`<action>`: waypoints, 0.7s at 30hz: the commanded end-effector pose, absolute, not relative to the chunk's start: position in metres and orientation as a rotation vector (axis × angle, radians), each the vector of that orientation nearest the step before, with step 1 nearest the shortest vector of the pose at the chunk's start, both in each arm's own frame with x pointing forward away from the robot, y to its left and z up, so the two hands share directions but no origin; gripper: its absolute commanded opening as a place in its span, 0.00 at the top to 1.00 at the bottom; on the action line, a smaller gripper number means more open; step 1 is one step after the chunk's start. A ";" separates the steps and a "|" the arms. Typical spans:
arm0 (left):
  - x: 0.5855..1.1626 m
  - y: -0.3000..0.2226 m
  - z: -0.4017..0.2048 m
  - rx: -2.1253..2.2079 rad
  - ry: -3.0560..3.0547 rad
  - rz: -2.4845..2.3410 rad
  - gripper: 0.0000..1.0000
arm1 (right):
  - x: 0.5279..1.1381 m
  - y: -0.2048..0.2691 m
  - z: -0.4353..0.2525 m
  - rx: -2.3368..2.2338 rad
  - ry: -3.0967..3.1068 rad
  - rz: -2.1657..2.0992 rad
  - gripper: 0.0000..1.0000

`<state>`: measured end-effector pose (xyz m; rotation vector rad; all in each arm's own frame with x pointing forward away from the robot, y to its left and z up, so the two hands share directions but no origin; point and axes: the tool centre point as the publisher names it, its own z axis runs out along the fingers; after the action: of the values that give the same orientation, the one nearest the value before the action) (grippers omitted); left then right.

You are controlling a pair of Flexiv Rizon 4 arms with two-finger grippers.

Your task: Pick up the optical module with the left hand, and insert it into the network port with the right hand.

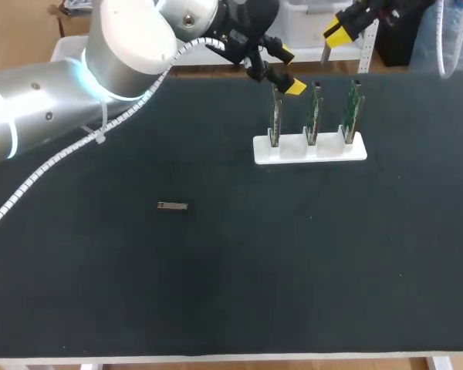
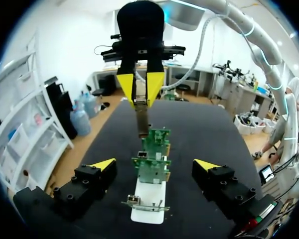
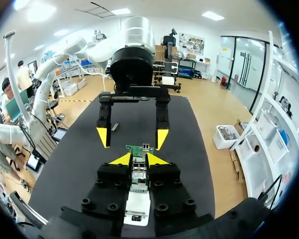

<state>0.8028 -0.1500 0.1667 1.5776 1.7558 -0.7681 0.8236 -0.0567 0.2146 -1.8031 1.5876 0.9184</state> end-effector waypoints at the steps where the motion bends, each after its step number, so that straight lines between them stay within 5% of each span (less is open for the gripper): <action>1: 0.804 -0.151 0.167 1.582 1.761 -0.768 0.00 | 0.831 -0.056 0.215 -1.966 1.536 1.143 1.00; 21: 0.804 -0.151 0.167 1.582 1.761 -0.768 0.00 | 0.830 -0.051 0.205 -1.972 1.558 1.154 1.00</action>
<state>0.8029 -0.1500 0.1666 1.5777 1.7557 -0.7681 0.8214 -0.0515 0.2050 -1.8150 1.6122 0.9191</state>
